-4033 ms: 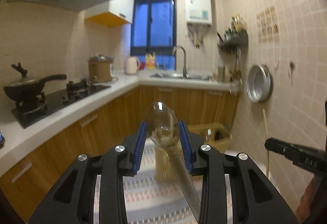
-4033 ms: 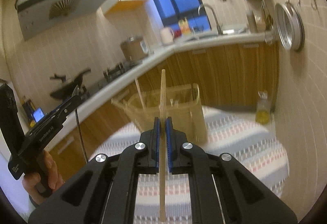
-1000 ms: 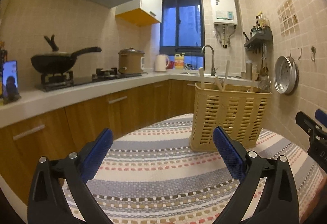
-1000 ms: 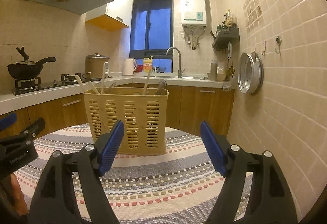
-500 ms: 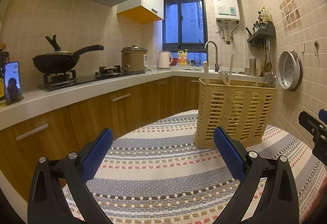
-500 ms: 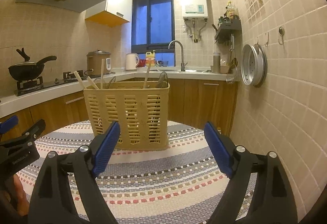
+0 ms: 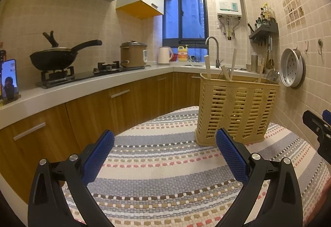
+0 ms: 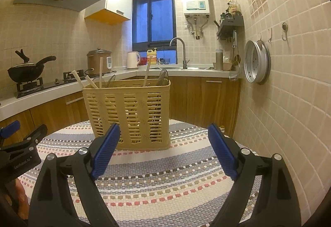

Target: Organize utensils

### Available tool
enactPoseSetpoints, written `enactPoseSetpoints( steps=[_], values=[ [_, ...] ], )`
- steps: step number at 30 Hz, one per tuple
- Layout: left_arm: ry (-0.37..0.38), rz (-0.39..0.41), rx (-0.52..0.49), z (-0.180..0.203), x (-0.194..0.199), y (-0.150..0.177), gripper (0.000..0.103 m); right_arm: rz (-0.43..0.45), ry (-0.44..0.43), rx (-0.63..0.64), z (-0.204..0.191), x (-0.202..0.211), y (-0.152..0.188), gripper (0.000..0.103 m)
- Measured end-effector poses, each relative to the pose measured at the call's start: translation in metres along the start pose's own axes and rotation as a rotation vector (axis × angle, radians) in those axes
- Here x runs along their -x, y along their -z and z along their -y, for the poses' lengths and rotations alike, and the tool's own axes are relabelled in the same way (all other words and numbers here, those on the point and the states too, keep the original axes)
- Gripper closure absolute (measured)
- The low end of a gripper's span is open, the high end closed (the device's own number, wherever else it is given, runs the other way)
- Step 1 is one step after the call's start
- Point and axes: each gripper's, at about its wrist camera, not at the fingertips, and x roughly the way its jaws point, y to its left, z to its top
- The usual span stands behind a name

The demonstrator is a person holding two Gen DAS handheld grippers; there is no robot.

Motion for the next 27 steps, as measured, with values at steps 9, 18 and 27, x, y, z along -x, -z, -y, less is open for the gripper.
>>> enactPoseSetpoints(
  steps=[9, 18, 27],
  values=[
    [0.007, -0.008, 0.001, 0.001, -0.001, 0.001, 0.008, -0.006, 0.01, -0.05, 0.01, -0.002, -0.002, 0.009],
    [0.007, -0.013, 0.003, 0.001, -0.002, 0.0, 0.008, -0.013, 0.02, -0.07, 0.014, -0.003, -0.002, 0.008],
    [0.006, -0.016, 0.005, 0.0, -0.003, 0.001, 0.008, -0.016, 0.021, -0.073, 0.015, -0.003, -0.002, 0.008]
  ],
)
